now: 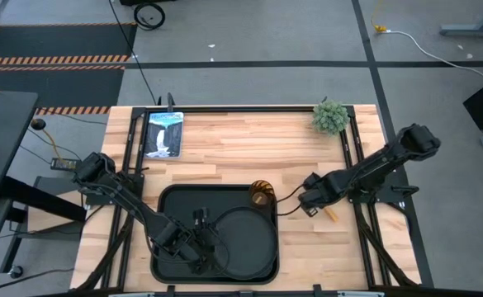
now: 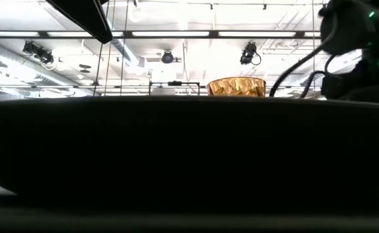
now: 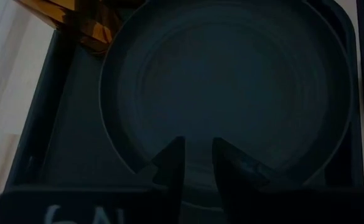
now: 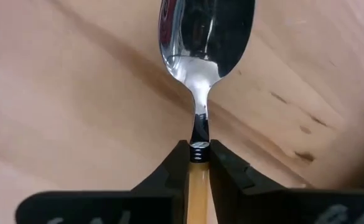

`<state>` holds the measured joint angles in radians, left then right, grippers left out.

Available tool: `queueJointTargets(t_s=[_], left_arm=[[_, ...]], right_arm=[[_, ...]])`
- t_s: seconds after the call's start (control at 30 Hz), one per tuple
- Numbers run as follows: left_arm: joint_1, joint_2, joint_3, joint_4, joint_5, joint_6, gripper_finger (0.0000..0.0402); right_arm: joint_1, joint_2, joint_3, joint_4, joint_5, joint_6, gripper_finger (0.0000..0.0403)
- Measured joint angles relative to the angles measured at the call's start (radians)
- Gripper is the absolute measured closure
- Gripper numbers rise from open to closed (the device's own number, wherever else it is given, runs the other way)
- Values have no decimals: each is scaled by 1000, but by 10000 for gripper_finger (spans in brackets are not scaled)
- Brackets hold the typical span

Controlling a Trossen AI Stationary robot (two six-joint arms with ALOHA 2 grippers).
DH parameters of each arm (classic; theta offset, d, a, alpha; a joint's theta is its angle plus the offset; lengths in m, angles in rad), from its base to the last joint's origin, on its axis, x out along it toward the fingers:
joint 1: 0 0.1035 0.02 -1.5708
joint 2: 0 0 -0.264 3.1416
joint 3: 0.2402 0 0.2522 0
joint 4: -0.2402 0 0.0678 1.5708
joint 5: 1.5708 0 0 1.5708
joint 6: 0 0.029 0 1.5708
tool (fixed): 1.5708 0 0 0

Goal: Pick and place plate/cup/fork/spoon on tray
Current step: Put the orange spoon beside the fork on the black tray

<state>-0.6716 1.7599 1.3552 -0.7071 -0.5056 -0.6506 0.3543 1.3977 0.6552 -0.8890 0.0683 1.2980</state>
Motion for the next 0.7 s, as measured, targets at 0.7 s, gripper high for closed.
queueJointTargets(t_s=[0.7], left_arm=[[15,0,0,258,-234,8,244]], right_arm=[[364,-171,177,443,474,-407,358]])
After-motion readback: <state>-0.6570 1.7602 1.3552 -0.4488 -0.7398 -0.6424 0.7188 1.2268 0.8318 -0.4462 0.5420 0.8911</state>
